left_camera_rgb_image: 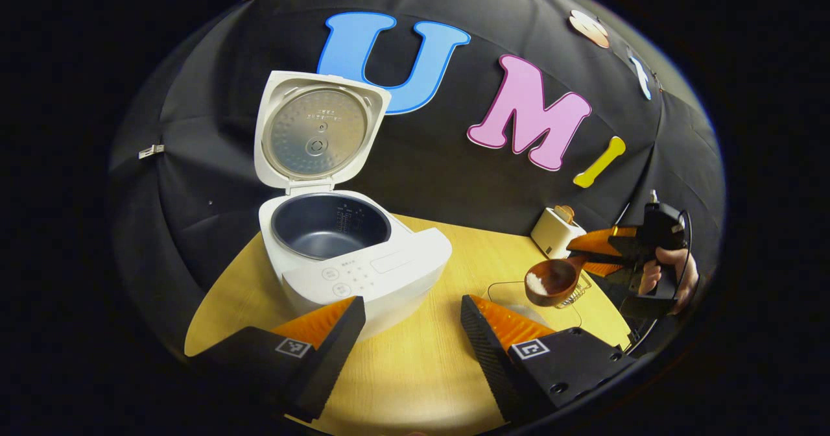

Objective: Close the left gripper, press the button to open the rice cooker; take a wooden spoon from the chopstick holder with the right hand, scoop a spoonful of rice and pour it into the rice cooker, then put the wooden spoon back into the chopstick holder.

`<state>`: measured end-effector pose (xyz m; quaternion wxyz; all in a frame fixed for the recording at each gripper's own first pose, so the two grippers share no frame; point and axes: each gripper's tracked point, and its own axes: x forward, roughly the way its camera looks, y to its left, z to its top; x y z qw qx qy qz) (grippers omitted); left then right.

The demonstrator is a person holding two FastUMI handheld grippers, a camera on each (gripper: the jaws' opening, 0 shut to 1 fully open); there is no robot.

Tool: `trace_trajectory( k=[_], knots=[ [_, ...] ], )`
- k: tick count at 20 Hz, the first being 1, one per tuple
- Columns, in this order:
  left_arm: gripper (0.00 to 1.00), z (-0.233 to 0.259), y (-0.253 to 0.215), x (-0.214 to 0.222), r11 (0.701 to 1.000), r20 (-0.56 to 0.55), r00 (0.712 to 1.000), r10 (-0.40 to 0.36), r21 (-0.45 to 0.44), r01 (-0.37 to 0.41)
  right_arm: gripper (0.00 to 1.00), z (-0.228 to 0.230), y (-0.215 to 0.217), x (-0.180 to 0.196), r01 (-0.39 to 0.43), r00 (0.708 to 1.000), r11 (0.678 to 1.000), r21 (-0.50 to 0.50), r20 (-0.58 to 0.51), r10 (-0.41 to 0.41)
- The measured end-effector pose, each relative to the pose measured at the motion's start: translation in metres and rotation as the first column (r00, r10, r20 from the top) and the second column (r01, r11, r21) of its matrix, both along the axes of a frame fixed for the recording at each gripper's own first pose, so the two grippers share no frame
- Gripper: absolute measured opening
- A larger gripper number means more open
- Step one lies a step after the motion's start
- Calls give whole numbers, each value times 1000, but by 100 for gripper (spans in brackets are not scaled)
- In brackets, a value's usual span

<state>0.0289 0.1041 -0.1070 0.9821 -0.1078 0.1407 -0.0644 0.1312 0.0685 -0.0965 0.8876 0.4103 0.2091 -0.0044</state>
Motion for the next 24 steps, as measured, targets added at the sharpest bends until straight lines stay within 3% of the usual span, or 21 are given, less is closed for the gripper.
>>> trace_trajectory(
  k=[2, 3, 10, 24],
  knots=[
    [92, 1, 4, -2, 1000, 7, 1000, 11, -5, -11, 16, 18, 14, 7, -31, 999, 1000, 2, 26, 31],
    [96, 1, 6, -4, 1000, 3, 1000, 16, -7, -16, 16, 27, 24, 11, -48, 998, 999, 18, 37, 47],
    [96, -5, 29, -23, 996, -9, 996, 90, -5, -90, 16, 69, 93, 37, -166, 983, 985, 54, 94, 160],
    [96, -26, 100, -67, 956, -64, 957, 283, -58, -286, 16, 95, 211, 104, -307, 946, 950, 47, 125, 300]
  ],
)
